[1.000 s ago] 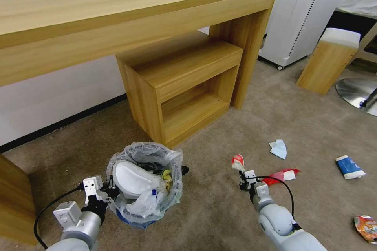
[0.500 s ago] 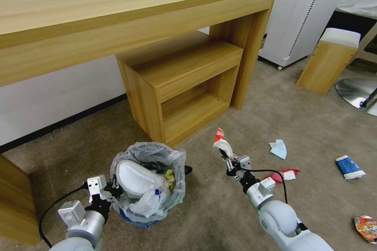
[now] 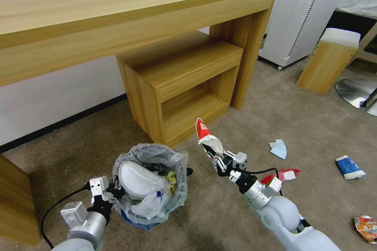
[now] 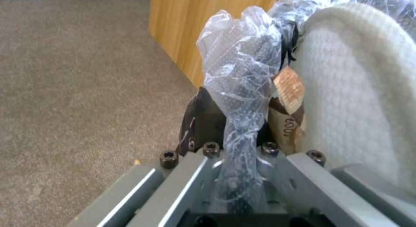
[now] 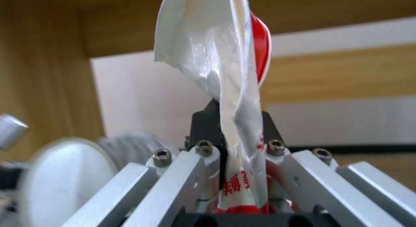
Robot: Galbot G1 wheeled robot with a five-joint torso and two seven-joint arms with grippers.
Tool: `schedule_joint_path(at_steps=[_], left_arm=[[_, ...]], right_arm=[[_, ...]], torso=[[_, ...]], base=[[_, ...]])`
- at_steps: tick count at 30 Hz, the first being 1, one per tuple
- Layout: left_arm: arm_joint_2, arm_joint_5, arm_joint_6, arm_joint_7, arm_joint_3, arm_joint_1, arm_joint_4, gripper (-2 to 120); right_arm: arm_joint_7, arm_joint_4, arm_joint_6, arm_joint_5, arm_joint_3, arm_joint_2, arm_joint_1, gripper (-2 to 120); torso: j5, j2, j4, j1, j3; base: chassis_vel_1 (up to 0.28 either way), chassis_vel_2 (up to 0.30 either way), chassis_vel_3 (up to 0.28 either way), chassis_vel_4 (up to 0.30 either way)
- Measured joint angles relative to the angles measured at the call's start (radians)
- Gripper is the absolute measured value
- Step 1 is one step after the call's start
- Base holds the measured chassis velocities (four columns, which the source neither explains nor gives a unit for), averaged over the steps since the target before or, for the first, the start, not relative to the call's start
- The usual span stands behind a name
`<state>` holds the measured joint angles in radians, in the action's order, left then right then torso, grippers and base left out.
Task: Pick up the trash bin and place the garbage on the floor into it.
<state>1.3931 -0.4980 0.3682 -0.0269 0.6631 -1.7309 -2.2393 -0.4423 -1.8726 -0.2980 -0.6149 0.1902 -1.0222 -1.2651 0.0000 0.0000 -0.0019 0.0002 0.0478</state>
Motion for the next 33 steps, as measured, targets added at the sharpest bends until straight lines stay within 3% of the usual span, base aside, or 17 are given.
schedule_joint_path(at_steps=[7, 10, 17, 33], left_arm=[[-0.009, 0.024, 0.002, 0.010, -0.016, -0.013, 0.000, 1], [-0.013, 0.044, 0.003, 0.019, -0.023, -0.024, 0.000, 1], [-0.004, 0.059, 0.005, 0.023, -0.031, -0.024, 0.004, 1], [0.013, 0.076, 0.012, 0.024, -0.036, -0.013, 0.020, 1]], right_arm=[[-0.071, -0.063, 0.002, -0.036, -0.018, 0.024, 0.008, 6], [-0.188, -0.104, 0.019, -0.078, -0.043, 0.050, 0.038, 6], [-0.295, -0.115, 0.046, -0.119, -0.076, 0.077, 0.075, 6], [-0.351, -0.101, 0.063, -0.134, -0.233, 0.095, 0.143, 6]], torso=[[0.0000, 0.000, -0.0001, 0.000, 0.000], [0.0001, 0.000, 0.0000, 0.000, 0.000], [0.0000, 0.000, 0.0000, 0.000, 0.000], [0.0001, 0.000, 0.0000, 0.000, 0.000]], base=[[0.000, 0.000, 0.000, 0.000], [0.000, 0.000, 0.000, 0.000], [0.000, 0.000, 0.000, 0.000], [0.000, 0.000, 0.000, 0.000]])
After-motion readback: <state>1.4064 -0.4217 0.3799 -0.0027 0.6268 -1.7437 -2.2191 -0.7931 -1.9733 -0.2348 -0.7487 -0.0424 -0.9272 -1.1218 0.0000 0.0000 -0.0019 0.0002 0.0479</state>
